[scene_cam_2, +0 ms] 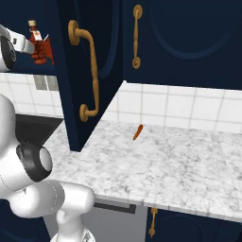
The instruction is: Put the shaker and condiment bottle from the counter next to their counterparts in the cabinet.
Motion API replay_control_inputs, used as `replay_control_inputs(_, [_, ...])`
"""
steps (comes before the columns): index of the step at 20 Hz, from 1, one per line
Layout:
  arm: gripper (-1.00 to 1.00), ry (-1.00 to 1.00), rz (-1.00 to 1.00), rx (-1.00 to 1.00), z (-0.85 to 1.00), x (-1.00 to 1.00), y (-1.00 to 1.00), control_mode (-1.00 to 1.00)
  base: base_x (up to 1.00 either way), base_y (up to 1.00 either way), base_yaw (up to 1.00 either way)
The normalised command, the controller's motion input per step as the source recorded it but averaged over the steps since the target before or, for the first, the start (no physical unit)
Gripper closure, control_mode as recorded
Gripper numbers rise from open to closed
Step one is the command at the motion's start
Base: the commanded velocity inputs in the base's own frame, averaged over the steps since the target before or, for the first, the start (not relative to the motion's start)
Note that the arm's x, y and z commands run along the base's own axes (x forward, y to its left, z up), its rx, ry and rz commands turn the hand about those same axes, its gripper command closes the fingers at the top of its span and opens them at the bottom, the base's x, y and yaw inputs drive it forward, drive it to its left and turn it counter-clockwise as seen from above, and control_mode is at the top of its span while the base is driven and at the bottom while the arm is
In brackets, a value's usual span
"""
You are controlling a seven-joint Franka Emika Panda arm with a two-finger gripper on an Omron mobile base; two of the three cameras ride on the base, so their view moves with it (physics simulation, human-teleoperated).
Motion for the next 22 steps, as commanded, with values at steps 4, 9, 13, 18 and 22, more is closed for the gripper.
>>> replay_control_inputs(4, [-1.0,0.0,-0.01,0.0,-0.24,-0.48,0.13,-1.0,0.0,0.0,0.0])
replay_control_inputs(9, [-1.0,0.0,0.0,0.0,-0.27,-0.59,0.01,-1.0,0.0,0.0,0.0])
replay_control_inputs(13, [-1.0,0.0,-0.02,0.02,-0.29,-0.8,0.0,-1.0,0.0,0.0,0.0])
replay_control_inputs(18, [-1.0,0.0,-0.07,0.02,-0.33,-0.93,0.0,-1.0,0.0,0.0,0.0])
replay_control_inputs(22, [-1.0,0.0,-0.11,0.0,-0.67,-0.8,-0.04,-1.0,0.0,0.0,0.0])
